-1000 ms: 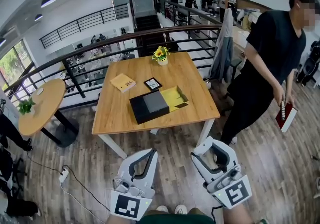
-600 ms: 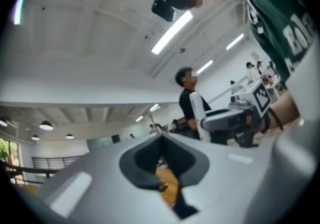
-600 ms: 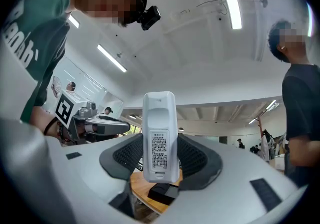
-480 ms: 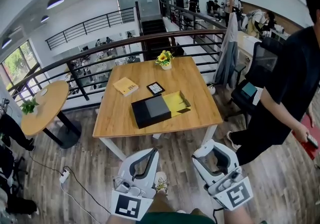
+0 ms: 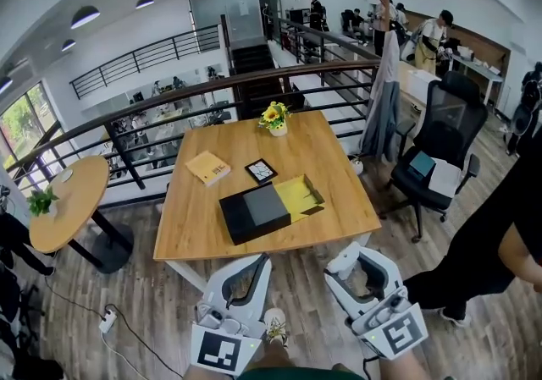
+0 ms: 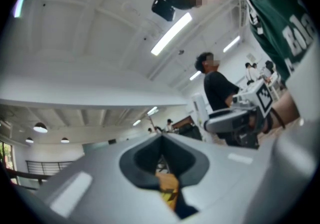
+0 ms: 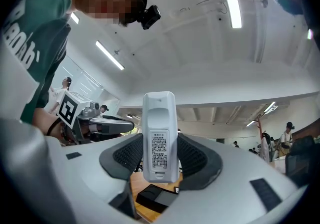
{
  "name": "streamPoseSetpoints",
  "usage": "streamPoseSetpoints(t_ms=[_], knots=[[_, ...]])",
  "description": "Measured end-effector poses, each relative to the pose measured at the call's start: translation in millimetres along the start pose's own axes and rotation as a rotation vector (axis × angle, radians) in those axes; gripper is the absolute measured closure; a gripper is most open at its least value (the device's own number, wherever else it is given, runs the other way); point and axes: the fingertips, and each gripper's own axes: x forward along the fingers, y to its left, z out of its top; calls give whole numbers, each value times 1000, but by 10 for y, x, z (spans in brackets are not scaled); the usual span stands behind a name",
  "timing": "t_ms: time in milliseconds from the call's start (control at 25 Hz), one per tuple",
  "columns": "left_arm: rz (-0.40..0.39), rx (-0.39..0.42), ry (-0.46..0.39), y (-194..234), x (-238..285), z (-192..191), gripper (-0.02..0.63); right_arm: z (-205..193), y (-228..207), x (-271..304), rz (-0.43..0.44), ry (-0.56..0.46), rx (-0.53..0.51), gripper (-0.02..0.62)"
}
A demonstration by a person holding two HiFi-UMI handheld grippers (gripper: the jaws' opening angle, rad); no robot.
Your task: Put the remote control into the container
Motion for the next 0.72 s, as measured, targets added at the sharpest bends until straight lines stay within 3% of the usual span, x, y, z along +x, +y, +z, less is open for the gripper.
streamPoseSetpoints(t_ms=[240,720], knots=[[1,-10,-19,281,279,-185,606,-212,-169,332,-10,24,7,371],[-5,-41,31,646,731,-752,606,-715,-444,872,-11,88,28,371]])
